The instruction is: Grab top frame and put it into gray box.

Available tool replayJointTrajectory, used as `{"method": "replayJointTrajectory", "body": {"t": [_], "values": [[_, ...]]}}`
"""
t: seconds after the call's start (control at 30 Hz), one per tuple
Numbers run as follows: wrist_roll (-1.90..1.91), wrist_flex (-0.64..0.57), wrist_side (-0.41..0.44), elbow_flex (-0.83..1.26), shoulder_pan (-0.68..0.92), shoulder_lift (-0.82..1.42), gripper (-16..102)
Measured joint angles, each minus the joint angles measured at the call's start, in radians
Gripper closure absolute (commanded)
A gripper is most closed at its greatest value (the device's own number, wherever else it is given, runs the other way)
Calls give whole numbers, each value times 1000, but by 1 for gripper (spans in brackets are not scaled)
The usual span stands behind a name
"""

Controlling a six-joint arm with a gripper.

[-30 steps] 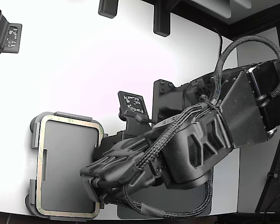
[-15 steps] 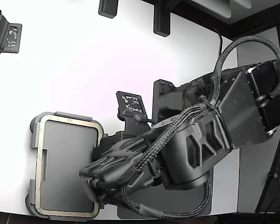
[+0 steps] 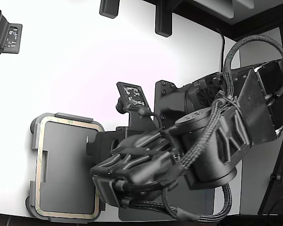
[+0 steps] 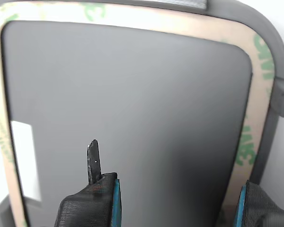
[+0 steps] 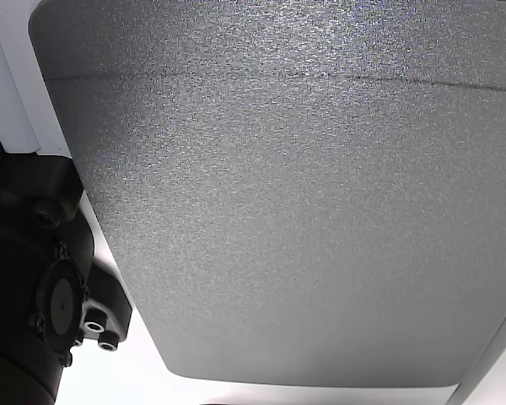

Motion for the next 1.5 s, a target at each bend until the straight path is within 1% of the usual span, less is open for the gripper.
{"method": "replayJointTrajectory", "body": {"t": [0.1,0.17,0.27,0.37,0.4,0.47,0.53,0.6,0.67,0.77,0.87,1.07,1.2,1.27,1.4,1.5], "values": [[-107,-58,72,40,-8,69,-14],[-222,-117,140,97,-8,132,-14],[-434,-204,242,209,-31,249,-14],[-669,-314,298,364,-74,410,-14],[-753,-356,298,423,-92,471,-14],[-920,-448,272,552,-138,597,-14],[-1094,-538,219,680,-195,732,-14],[-1258,-603,163,801,-253,859,-14],[-1407,-632,106,905,-311,974,-14],[-1595,-617,40,1031,-380,1123,-14],[-1730,-626,-2,1140,-426,1250,-14],[-1858,-661,-11,1324,-439,1454,-14],[-1859,-650,-18,1428,-440,1559,-14],[-1852,-650,-18,1460,-440,1577,-14],[-1827,-653,29,1463,-440,1577,-14],[-1853,-655,8,1465,-440,1577,-14]]}}
